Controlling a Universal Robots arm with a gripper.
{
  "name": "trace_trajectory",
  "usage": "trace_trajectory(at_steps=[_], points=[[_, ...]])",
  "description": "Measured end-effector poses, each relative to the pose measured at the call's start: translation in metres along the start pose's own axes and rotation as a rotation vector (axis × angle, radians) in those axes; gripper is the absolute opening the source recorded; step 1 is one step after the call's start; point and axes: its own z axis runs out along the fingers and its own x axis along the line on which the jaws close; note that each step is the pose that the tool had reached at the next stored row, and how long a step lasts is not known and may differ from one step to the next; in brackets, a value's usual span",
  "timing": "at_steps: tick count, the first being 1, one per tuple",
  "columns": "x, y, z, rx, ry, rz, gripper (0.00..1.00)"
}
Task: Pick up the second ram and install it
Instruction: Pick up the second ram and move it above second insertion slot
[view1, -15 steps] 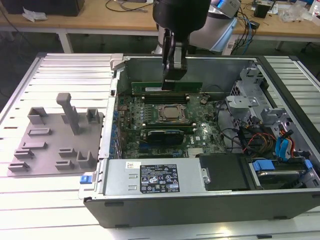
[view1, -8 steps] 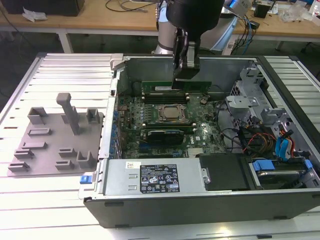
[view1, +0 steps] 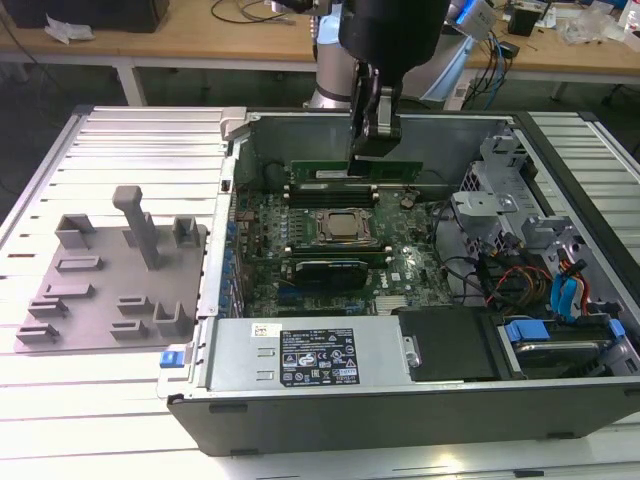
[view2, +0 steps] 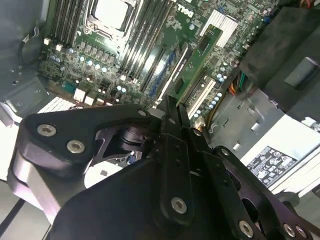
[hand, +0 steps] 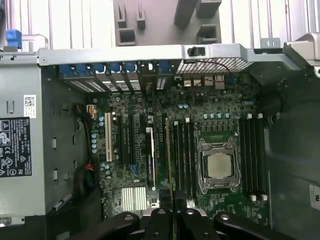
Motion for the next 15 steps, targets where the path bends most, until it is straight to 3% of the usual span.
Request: trace_trajectory(at_steps=[5,15], points=[[-0.0052,-0.0009,0.0178,-0.0019,-0.0001,0.0,0.11],[-0.0116,-0.0017,0.0433,-0.0029,0.0003,0.0,0.11]])
